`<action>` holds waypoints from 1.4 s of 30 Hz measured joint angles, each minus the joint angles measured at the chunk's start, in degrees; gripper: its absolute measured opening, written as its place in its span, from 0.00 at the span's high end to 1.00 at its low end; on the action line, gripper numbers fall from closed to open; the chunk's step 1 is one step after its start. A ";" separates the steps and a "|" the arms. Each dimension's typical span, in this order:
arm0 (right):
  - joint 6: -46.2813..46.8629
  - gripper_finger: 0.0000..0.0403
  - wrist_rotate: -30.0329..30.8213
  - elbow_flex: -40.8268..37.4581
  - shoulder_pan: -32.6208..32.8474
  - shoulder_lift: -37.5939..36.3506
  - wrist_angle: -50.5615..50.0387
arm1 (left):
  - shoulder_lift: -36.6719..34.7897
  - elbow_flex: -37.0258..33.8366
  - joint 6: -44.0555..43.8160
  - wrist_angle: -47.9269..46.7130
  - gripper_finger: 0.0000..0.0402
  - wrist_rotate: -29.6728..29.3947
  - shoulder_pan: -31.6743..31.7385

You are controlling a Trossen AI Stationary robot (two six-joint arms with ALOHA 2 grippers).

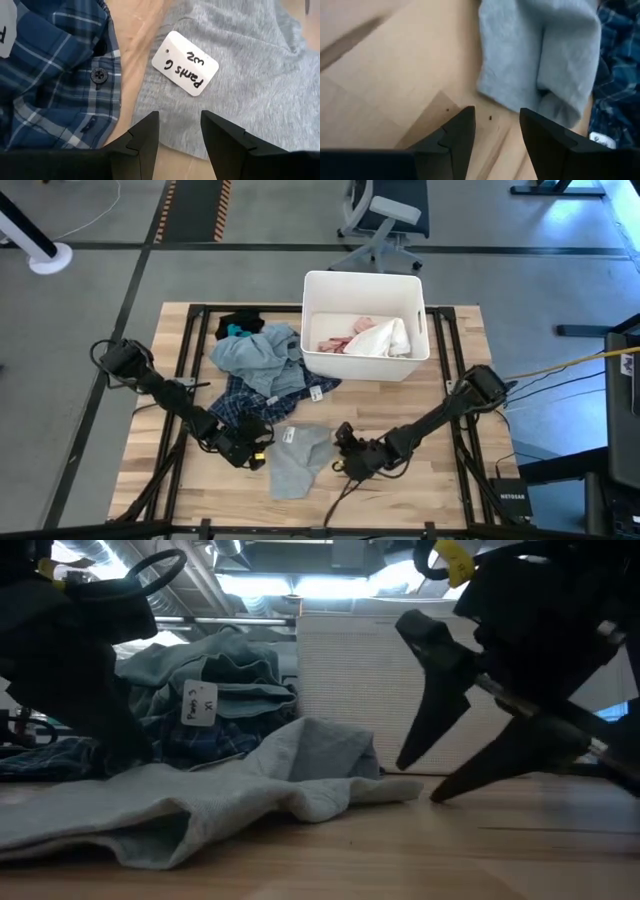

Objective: Sort clothes
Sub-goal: Put the gray boxer into the white laundry bin

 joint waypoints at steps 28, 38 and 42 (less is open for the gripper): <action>-5.19 0.97 -0.94 17.17 3.51 2.41 -14.61 | -0.02 0.00 -0.21 -0.43 0.65 -0.05 -0.07; -1.26 0.98 -1.55 27.39 6.40 2.25 -19.98 | -0.02 0.00 -1.65 -0.36 0.65 -0.06 -0.07; -7.94 0.98 2.49 27.39 5.88 2.25 -15.81 | -0.02 0.00 -1.65 -0.10 0.65 -0.06 -0.07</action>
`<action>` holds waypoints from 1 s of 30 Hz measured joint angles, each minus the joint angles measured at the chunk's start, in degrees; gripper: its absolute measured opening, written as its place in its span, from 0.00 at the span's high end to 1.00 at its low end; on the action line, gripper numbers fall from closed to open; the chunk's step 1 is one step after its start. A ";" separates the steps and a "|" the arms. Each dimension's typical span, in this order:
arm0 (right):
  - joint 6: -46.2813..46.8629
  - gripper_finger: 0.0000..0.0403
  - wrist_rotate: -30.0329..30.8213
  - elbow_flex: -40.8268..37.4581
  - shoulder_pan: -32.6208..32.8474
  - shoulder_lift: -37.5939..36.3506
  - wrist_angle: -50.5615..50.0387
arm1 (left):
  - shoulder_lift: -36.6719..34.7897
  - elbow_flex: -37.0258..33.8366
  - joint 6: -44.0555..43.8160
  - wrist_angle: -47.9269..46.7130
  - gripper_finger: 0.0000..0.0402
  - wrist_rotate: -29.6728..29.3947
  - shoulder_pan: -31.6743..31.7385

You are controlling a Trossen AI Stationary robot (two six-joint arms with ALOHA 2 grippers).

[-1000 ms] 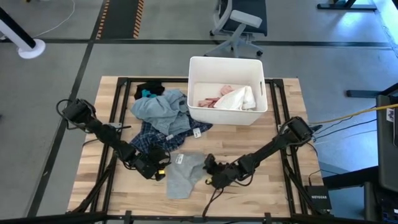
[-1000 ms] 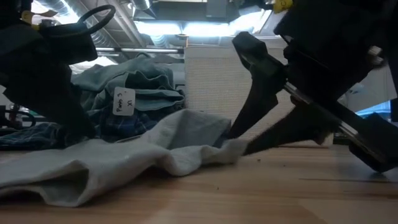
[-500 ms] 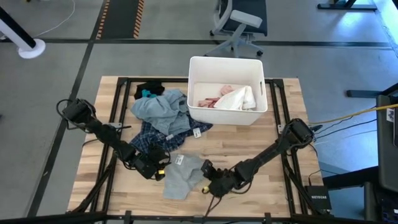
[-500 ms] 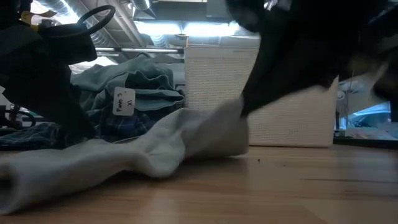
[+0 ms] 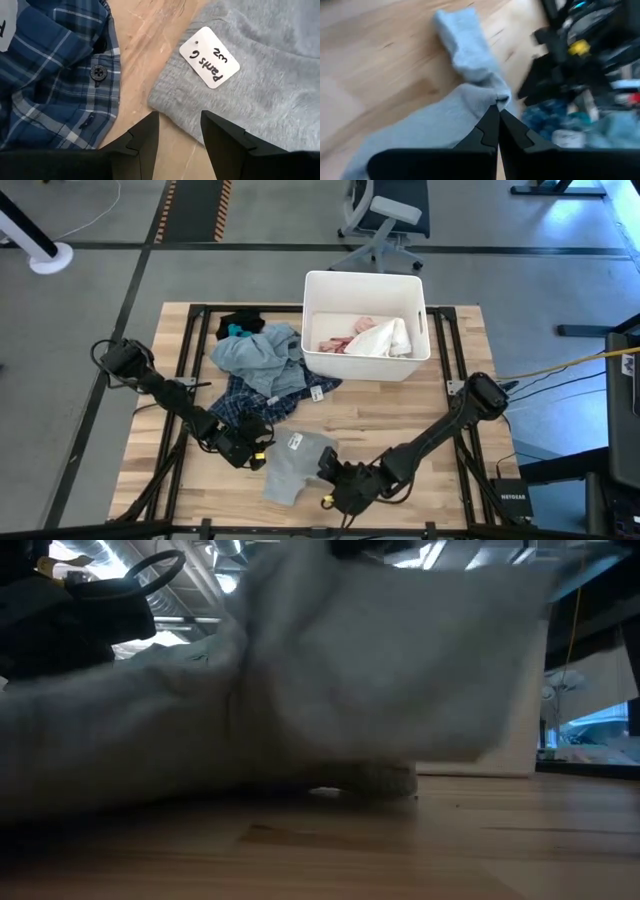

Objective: Sort clothes
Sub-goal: Put the gray boxer into the white laundry bin

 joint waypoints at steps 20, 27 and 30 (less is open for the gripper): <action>-19.95 0.97 -22.58 0.04 -11.91 7.19 27.79 | 0.00 0.00 0.74 -0.31 0.65 0.64 0.00; -25.76 0.96 -25.84 0.04 -13.29 11.44 39.77 | -3.66 0.16 2.47 -2.74 0.65 7.93 -0.51; -26.67 0.95 -26.97 0.02 -13.77 13.17 43.24 | -7.13 0.46 2.19 -6.02 0.65 8.59 -1.73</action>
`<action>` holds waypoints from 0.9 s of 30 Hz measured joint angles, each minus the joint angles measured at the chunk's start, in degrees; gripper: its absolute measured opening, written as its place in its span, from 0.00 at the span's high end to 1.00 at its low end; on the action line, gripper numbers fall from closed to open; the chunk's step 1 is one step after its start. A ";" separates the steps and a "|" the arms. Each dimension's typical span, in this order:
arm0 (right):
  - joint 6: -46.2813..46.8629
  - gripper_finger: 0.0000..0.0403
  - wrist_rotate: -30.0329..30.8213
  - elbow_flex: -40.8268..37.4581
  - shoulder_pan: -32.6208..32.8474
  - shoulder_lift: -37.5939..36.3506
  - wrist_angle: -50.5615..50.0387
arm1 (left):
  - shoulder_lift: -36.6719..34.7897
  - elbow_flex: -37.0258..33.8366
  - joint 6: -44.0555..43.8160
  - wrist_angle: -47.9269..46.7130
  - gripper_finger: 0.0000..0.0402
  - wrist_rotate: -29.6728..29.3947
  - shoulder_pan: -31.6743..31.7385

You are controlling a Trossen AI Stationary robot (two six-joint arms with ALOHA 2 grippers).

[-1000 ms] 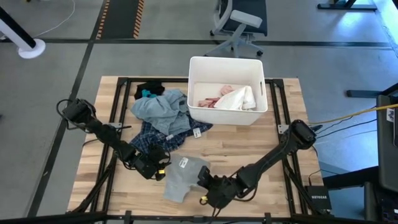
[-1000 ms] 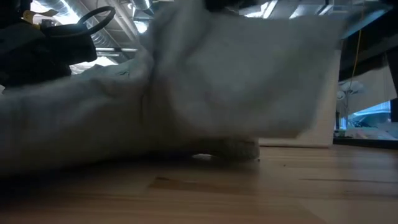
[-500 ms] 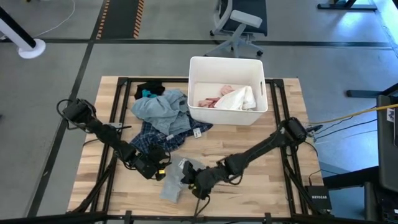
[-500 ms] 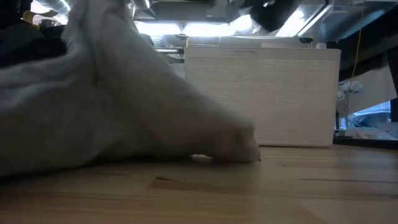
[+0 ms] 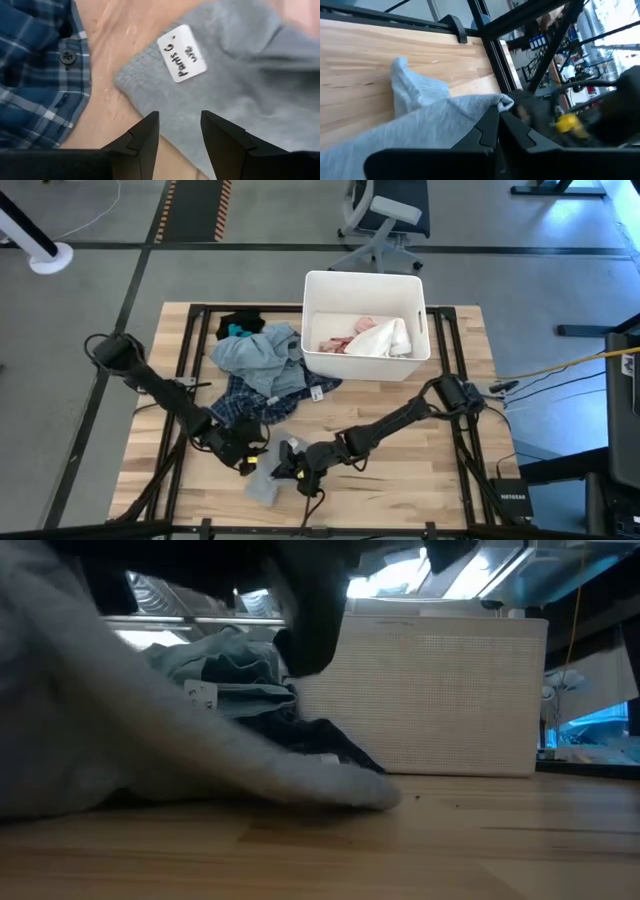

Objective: Sort clothes
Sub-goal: Put the gray boxer into the white laundry bin

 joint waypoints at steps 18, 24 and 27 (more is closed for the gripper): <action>1.18 0.95 4.40 0.00 -1.22 0.84 -1.93 | -12.32 0.09 4.94 0.03 0.65 -8.79 -6.70; 2.40 0.95 6.56 0.00 -1.24 0.81 -1.85 | -10.93 0.09 6.10 5.92 0.65 -8.57 -10.72; 3.70 0.95 7.81 0.00 -1.32 0.81 -1.81 | -8.42 0.11 8.44 10.66 0.65 -8.59 -11.52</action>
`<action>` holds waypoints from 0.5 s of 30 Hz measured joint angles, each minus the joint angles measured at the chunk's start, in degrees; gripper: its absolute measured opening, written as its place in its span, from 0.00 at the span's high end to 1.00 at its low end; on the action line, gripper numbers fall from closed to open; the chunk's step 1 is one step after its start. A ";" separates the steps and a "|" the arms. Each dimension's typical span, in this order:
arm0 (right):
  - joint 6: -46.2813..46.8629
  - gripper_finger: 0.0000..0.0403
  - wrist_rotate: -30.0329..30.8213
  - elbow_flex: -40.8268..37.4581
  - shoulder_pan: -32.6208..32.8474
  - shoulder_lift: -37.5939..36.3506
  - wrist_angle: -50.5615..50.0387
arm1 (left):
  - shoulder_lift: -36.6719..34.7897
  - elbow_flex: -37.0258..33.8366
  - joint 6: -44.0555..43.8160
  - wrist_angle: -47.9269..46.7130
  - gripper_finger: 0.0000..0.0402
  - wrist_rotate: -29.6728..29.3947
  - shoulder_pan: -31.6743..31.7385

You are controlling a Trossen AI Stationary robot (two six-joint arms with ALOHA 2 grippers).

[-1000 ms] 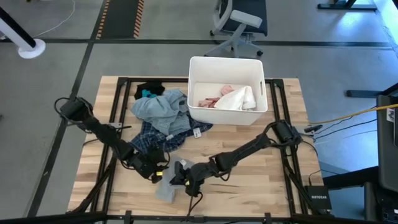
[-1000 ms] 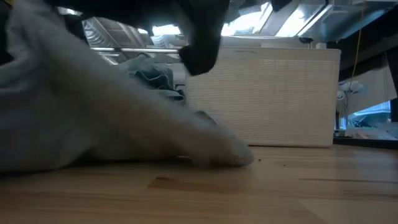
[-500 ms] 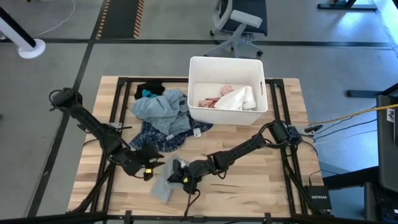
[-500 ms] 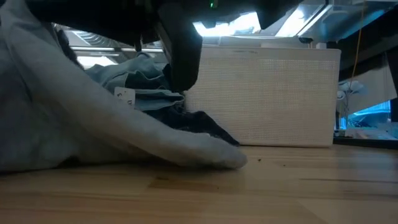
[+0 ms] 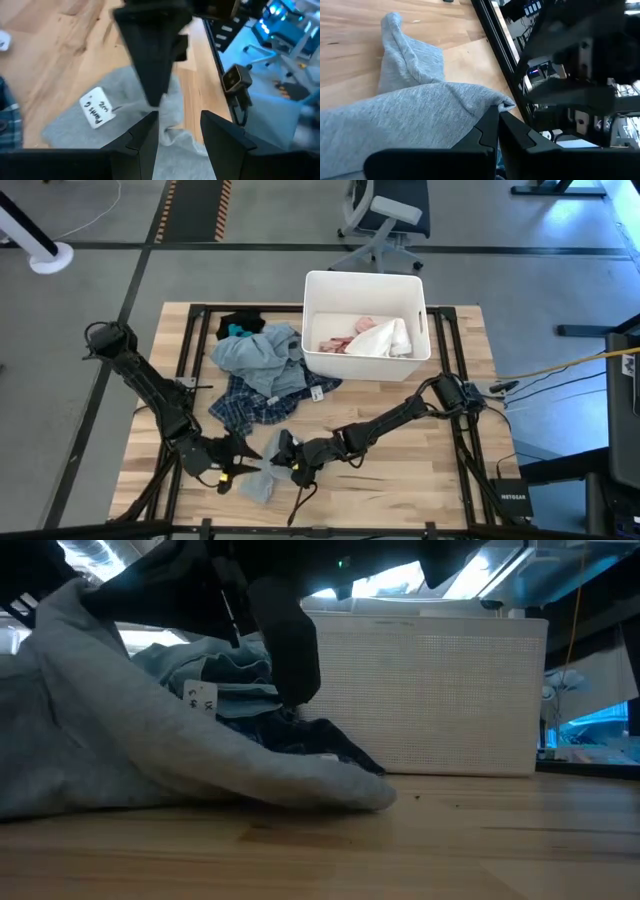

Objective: Sort clothes
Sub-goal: Put the gray boxer into the white laundry bin

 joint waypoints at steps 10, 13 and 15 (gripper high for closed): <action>0.36 0.95 -0.06 0.00 0.12 0.00 -0.05 | 9.38 -0.02 0.72 5.65 0.65 -0.87 2.09; 0.36 0.95 -0.05 0.00 0.10 0.00 -0.10 | 10.25 -0.02 1.64 7.42 0.65 -0.85 2.12; 0.36 0.95 -0.05 0.00 0.10 0.00 -0.08 | 10.33 -0.02 2.35 8.43 0.65 -0.85 2.12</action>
